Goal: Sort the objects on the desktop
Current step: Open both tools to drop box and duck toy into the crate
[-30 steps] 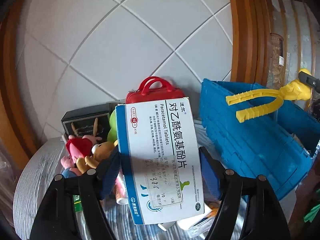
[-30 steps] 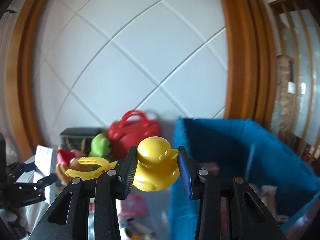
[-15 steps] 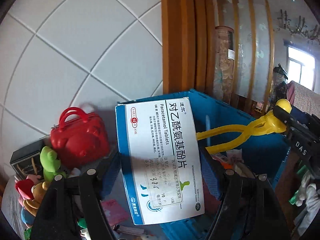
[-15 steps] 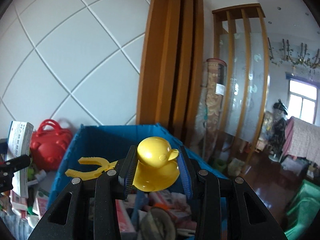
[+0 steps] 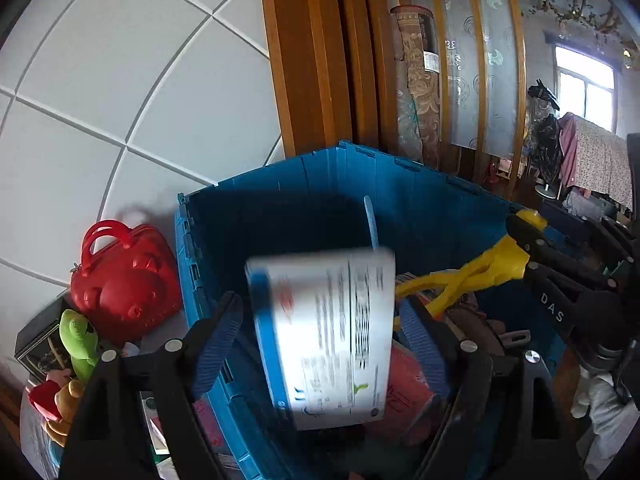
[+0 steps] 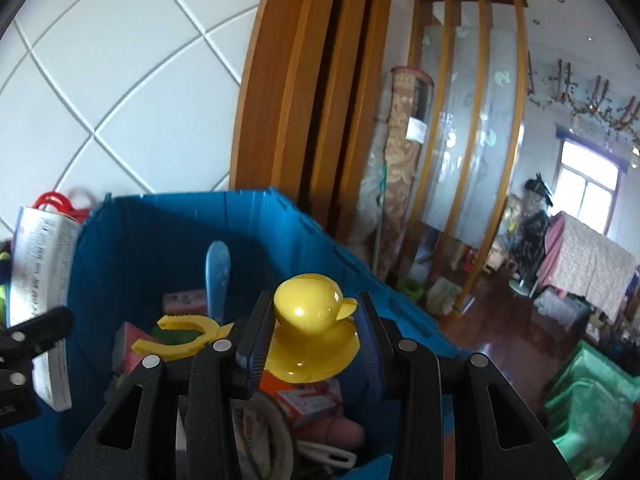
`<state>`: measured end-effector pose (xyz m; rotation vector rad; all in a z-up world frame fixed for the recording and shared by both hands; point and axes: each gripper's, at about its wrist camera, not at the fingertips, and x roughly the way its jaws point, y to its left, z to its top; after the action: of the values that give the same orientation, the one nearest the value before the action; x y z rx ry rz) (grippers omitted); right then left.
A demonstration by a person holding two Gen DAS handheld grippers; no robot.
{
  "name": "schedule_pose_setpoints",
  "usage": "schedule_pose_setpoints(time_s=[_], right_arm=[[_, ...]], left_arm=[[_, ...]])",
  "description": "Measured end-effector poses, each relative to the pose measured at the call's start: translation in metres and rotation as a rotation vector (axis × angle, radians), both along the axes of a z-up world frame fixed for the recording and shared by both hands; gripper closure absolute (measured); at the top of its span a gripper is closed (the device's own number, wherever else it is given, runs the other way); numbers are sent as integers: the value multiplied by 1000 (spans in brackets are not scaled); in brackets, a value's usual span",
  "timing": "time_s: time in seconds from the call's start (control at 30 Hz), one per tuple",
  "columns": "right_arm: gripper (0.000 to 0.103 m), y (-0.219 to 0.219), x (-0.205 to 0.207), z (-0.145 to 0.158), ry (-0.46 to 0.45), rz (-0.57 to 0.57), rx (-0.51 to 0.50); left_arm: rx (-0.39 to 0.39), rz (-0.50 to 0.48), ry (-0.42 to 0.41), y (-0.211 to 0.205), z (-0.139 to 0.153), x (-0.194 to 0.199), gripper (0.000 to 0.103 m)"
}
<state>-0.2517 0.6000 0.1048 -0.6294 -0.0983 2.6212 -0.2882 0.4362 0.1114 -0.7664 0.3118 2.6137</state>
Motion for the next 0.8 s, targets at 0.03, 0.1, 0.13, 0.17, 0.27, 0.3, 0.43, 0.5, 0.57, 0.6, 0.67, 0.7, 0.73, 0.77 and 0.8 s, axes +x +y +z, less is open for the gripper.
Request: schedule_pose_setpoints(time_s=[0.03, 0.1, 0.13, 0.17, 0.27, 0.3, 0.43, 0.5, 0.57, 0.6, 0.67, 0.7, 0.73, 0.77, 0.8], right_arm=[[60, 1, 0, -2, -6, -7, -3], [52, 4, 0, -5, -8, -10, -8], [41, 6, 1, -5, -6, -11, -10], [27, 6, 2, -5, -5, -16, -6], [15, 3, 7, -3, 9, -16, 15], [14, 2, 9, -3, 11, -19, 20], [0, -4, 19, 2, 31, -14, 41], [0, -8, 22, 3, 36, -7, 48], [0, -12, 24, 4, 36, 2, 48], [0, -14, 26, 4, 36, 9, 48], [0, -18, 28, 3, 33, 15, 48], [0, -19, 30, 4, 30, 20, 45], [0, -20, 31, 3, 28, 24, 42], [0, -21, 32, 4, 27, 27, 38], [0, -22, 34, 4, 23, 30, 34]], left_arm=[[1, 3, -1, -1, 0, 0, 22], [11, 5, -12, -2, -1, -1, 21], [18, 7, -18, -3, -1, -1, 21], [25, 10, -21, -5, -1, -1, 21], [38, 12, -25, -7, -1, 0, 21], [37, 13, -23, -7, 0, 1, 21], [46, 13, -13, -12, 2, 7, 21], [56, 16, -11, -16, 3, 9, 21], [64, 13, -8, -19, 5, 14, 21], [66, 13, -6, -21, 6, 16, 21], [73, 9, -3, -25, 7, 21, 21], [77, 9, -2, -26, 7, 23, 21], [81, 8, -3, -28, 8, 26, 21], [87, 5, -5, -29, 8, 28, 21], [93, 1, -8, -31, 9, 30, 21]])
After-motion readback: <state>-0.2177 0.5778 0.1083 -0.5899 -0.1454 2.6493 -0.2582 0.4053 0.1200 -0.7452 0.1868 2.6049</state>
